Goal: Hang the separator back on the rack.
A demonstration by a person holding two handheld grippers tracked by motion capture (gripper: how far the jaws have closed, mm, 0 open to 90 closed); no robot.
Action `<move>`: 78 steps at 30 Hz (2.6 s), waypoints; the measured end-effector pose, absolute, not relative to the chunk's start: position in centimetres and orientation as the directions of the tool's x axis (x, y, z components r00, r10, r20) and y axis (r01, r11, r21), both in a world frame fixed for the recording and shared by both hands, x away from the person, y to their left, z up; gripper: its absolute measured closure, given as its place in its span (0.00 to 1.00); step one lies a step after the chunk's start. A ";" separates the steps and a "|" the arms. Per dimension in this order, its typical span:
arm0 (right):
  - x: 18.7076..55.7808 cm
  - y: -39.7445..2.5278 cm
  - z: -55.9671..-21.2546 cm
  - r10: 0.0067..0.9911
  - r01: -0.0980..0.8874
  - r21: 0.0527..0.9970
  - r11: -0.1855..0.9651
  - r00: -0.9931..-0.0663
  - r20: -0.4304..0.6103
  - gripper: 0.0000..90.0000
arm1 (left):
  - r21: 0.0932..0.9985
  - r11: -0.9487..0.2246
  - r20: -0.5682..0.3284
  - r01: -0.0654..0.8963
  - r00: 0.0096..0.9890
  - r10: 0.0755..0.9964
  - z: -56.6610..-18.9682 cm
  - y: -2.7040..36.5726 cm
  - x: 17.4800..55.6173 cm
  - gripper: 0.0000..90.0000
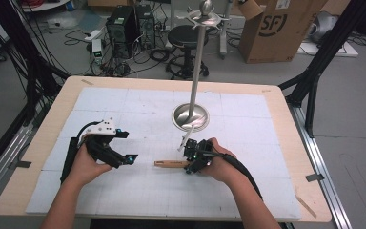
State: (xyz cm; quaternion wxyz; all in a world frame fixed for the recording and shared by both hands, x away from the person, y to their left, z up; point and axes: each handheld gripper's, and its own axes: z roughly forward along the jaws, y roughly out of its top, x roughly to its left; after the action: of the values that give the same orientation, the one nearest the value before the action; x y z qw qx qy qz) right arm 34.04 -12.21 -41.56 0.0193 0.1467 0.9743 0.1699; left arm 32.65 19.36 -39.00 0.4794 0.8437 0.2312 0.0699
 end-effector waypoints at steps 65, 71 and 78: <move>33.4 -14.3 -37.2 0.350 0.338 0.537 0.773 -0.933 0.084 0.77 | 0.859 -0.408 -0.101 0.309 0.884 0.456 -38.7 19.6 32.5 0.06; 32.8 -15.0 -35.9 0.343 0.324 0.606 0.727 -0.935 0.088 0.77 | 0.874 -0.385 -0.104 0.295 0.889 0.446 -38.4 19.6 32.3 0.06; 32.2 -15.8 -34.5 0.307 0.281 0.696 0.660 -0.947 0.092 0.77 | 0.900 -0.348 -0.101 0.262 0.903 0.418 -37.3 19.3 31.8 0.06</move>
State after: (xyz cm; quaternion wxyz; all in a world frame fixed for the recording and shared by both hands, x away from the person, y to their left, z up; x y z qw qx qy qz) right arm 32.21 -15.76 -34.55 0.0167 0.1614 0.9110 0.3791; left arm 31.76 19.34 -37.27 0.5316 0.8178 0.2078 0.0735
